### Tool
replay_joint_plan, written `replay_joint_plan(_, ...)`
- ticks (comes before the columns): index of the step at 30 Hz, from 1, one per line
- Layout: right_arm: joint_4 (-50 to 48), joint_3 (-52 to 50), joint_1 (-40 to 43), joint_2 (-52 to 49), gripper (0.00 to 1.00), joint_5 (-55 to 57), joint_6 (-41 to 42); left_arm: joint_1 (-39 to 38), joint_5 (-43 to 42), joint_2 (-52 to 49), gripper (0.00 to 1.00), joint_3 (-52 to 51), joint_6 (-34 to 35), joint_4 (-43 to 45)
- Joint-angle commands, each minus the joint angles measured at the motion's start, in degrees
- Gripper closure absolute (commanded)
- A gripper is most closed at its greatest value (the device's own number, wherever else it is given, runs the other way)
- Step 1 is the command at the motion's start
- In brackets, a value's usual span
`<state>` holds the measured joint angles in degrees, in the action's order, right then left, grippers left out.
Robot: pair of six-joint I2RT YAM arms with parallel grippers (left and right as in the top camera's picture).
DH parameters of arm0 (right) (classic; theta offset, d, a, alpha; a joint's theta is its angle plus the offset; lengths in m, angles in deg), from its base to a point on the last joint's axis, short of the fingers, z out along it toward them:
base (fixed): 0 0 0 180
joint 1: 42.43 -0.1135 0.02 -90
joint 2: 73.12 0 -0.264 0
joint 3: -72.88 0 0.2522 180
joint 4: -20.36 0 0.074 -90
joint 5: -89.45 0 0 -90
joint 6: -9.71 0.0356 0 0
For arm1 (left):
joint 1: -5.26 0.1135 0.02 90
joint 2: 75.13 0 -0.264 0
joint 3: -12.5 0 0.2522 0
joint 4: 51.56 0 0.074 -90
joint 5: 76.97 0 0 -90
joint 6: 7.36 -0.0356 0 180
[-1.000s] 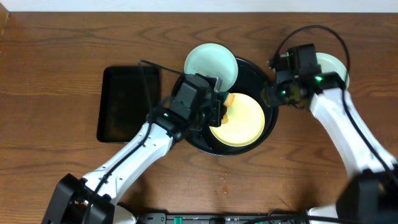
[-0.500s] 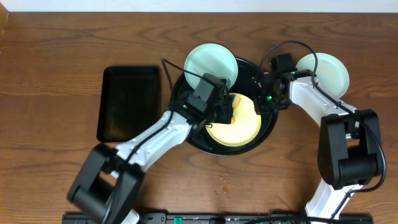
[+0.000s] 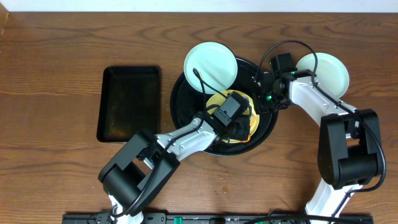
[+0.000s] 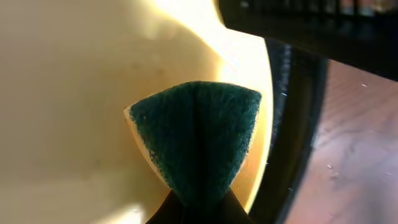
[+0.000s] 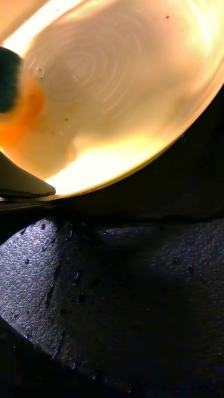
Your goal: Clean dirty plates on tray and stack at the side
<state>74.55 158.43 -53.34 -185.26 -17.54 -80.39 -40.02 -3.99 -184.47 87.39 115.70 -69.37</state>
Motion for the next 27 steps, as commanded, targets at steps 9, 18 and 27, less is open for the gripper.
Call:
replay_joint_plan(9, -0.3, 0.1, 0.0, -1.5, 0.99, 0.0, -0.2, 0.4, 14.8, -1.0, 0.93, 1.1, -3.7, -1.6)
replay_joint_plan(18, -0.4, 0.1, 0.0, -1.5, 0.99, 0.0, -0.2, 1.4, 21.6, -4.6, 0.92, 1.0, -9.1, -3.0)
replay_joint_plan(27, -0.4, 0.1, 0.0, -1.5, 0.99, 0.0, -0.2, 5.2, 30.2, -4.5, 0.93, 1.0, -14.3, -5.1)
